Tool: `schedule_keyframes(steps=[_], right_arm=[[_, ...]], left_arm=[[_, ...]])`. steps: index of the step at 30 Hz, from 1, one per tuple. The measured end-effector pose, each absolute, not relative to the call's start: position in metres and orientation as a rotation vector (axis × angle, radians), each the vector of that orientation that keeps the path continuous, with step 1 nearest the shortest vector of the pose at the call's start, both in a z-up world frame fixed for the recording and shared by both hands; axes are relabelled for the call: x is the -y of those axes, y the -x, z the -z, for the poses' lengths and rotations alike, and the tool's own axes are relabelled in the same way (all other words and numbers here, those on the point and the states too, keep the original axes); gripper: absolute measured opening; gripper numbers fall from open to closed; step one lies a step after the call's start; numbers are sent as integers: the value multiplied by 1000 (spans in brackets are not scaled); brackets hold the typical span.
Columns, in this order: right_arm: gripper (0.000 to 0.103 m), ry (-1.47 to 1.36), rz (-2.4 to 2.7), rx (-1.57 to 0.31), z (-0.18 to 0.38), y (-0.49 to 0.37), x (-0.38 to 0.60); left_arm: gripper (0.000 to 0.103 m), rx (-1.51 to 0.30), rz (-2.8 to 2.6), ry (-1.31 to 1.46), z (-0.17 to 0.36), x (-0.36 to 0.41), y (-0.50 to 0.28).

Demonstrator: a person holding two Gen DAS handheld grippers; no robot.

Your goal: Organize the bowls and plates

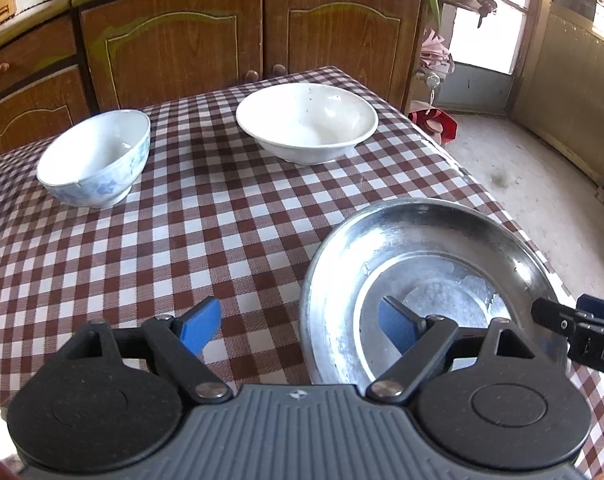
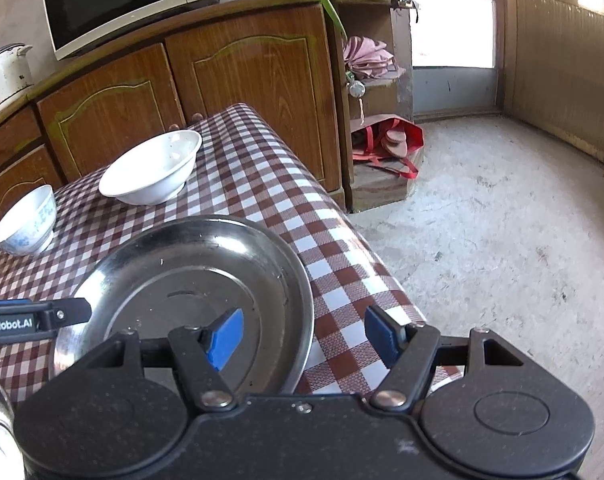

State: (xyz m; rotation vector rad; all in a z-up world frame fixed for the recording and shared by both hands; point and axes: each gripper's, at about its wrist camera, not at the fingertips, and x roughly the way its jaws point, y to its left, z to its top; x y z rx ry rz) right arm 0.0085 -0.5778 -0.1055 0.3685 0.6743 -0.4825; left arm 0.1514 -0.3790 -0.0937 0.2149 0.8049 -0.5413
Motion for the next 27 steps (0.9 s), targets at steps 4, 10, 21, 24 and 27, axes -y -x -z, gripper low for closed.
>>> schedule_keyframes(steps=[4,10,21,24,27], right_arm=[[79,-383,474,-679,111,-13,580],[54,-395,464,-677,115,-17,582],[20,-396,472,-647,113,-18,581],[20,-388,481,-630,107,-16,581],[20,-382,485,-614,99,-14,580]], left_arm=[[71,-828,551,-215,100,383,-158],[45,-855,559,-179,110,382,-166],[27,-839,595,-175,106,386,-164],[27,-827,595,-178,100,386,-162],[27,-810,597,-179,93,386,-160]])
